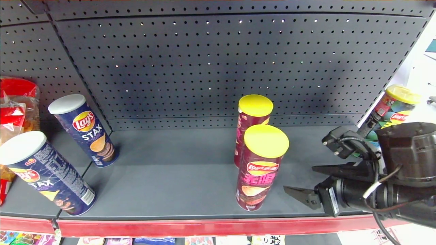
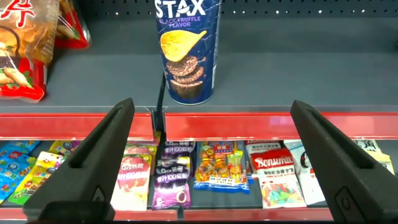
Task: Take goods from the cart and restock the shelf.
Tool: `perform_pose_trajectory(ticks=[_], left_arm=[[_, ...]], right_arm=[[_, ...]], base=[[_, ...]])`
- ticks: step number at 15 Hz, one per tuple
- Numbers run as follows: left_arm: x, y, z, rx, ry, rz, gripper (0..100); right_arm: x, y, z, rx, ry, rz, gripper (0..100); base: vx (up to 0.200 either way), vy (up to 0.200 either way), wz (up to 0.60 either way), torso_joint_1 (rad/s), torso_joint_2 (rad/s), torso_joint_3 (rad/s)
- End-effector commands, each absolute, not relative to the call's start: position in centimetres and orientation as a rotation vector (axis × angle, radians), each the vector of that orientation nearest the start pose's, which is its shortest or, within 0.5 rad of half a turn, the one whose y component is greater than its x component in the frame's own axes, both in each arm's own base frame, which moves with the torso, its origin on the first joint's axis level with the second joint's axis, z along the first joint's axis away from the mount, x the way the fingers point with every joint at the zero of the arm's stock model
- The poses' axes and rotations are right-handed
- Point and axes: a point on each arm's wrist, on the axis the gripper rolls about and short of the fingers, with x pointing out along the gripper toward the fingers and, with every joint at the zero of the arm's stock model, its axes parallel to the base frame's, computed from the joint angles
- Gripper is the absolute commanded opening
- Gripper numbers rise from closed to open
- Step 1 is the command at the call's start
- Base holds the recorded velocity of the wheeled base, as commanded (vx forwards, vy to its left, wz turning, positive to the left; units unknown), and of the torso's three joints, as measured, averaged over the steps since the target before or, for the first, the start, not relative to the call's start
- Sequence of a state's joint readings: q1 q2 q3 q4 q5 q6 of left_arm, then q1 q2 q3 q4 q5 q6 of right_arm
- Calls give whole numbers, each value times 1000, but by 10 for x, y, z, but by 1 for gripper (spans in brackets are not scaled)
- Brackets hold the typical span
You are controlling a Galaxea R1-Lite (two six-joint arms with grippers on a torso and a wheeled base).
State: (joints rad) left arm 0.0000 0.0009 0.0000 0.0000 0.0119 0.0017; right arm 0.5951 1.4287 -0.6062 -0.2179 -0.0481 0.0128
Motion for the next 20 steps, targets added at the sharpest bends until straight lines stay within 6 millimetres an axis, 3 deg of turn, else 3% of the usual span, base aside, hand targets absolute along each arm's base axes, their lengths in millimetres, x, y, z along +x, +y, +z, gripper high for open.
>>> perform_pose_trajectory(ticks=[1,9,20], left_arm=[[-23,0,76,2,2,12,100],[-23,0,76,2,2,12,100],[-23,0,76,2,2,12,100]], right_arm=[[185,124,150,-213,631,527,100],[203,135,137,-273,670,473,100],[206,153,133,-295,676,523,100]], base=[[0,0,0,0,0,0],[0,0,0,0,0,0],[0,0,0,0,0,0]])
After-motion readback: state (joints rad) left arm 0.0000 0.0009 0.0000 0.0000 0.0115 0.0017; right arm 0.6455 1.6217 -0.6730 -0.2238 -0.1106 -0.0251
